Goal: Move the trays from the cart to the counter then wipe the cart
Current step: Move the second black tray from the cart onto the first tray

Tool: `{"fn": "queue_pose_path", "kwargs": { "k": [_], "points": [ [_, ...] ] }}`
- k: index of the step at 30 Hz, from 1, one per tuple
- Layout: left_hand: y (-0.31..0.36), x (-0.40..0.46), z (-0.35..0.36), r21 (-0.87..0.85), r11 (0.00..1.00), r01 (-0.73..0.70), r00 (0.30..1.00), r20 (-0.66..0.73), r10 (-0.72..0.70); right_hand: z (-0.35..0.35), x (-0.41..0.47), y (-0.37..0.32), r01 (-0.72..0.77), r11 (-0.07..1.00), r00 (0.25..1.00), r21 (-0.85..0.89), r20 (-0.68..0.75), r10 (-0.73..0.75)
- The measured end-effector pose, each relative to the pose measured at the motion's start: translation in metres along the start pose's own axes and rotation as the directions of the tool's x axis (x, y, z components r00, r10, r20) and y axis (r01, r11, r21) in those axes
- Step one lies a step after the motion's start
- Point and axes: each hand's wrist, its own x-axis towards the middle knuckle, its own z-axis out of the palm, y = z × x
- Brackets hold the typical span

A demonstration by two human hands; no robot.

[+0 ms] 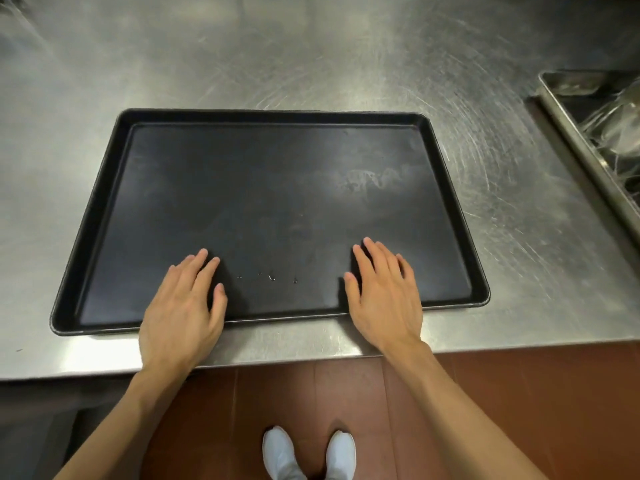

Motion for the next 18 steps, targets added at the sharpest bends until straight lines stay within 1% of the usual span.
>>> {"fn": "queue_pose_path", "kwargs": {
  "k": [3,5,6,8,10,12,14,16,18],
  "points": [
    [0.0,0.0,-0.002,0.012,1.0,0.005,1.0,0.01,-0.006,-0.003,-0.001,0.001,0.005,0.999,1.0,-0.04,0.016,-0.005],
    [0.001,0.001,-0.007,-0.006,1.0,0.015,0.999,0.039,-0.015,-0.008,0.0,-0.001,-0.002,1.0,0.999,-0.029,0.054,0.004],
    [0.003,0.001,-0.012,-0.049,0.998,0.031,0.998,0.064,-0.028,-0.013,0.001,-0.003,-0.003,1.0,0.997,-0.005,0.076,0.004],
    [0.005,-0.001,-0.025,-0.214,0.971,0.106,0.99,0.117,-0.082,-0.024,0.001,-0.005,-0.03,0.996,0.993,0.084,0.118,0.02],
    [0.012,-0.007,-0.048,-0.38,0.9,0.212,0.977,0.113,-0.183,-0.043,-0.003,-0.008,-0.085,0.969,0.991,0.232,0.116,0.06],
    [0.022,-0.02,-0.076,-0.463,0.846,0.264,0.962,0.067,-0.263,-0.068,-0.011,-0.015,-0.143,0.902,0.989,0.406,0.091,0.116],
    [0.036,-0.037,-0.108,-0.553,0.788,0.272,0.949,0.016,-0.316,-0.097,-0.022,-0.024,-0.182,0.8,0.983,0.572,0.093,0.157],
    [0.051,-0.055,-0.145,-0.674,0.689,0.266,0.924,-0.026,-0.382,-0.127,-0.034,-0.033,-0.194,0.688,0.98,0.7,0.104,0.171],
    [0.066,-0.082,-0.181,-0.771,0.587,0.246,0.887,-0.066,-0.458,-0.16,-0.053,-0.042,-0.174,0.557,0.983,0.812,0.11,0.147]
  ]
}}
